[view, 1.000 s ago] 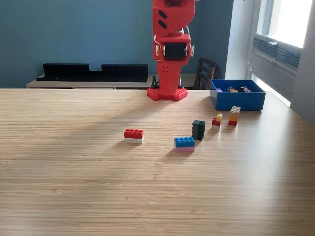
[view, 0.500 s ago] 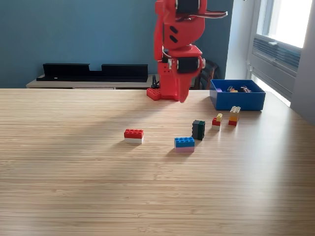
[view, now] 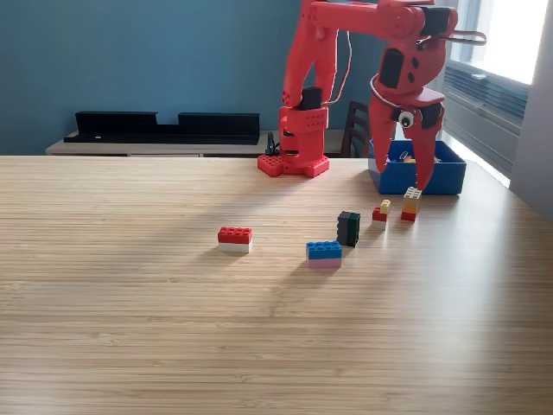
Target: Grasp a lego block and put it in the bin.
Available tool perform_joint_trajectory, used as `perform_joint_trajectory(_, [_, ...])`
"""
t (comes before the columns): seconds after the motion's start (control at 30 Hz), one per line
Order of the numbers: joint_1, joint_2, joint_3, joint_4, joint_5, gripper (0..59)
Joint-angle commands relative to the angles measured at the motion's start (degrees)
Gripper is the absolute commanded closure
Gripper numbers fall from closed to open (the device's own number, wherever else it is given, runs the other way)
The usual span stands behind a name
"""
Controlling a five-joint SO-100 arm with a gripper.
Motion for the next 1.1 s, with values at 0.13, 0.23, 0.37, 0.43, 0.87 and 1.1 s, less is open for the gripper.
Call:
perform_joint_trajectory(0.13, [0.97, 0.70, -0.97, -2.37, -0.62, 28.9])
perform_joint_trajectory(0.23, [2.29, 0.62, -2.99, -3.25, -1.49, 28.9])
perform_joint_trajectory(0.37, [4.22, 0.44, -3.52, -5.27, -3.16, 29.2])
perform_joint_trajectory(0.43, [5.36, 0.44, -3.52, -5.80, -3.96, 29.3])
perform_joint_trajectory(0.87, [7.91, -5.10, -4.92, -6.06, -6.15, 30.2])
perform_joint_trajectory(1.1, [7.47, -11.07, -6.86, -5.71, -6.42, 30.3])
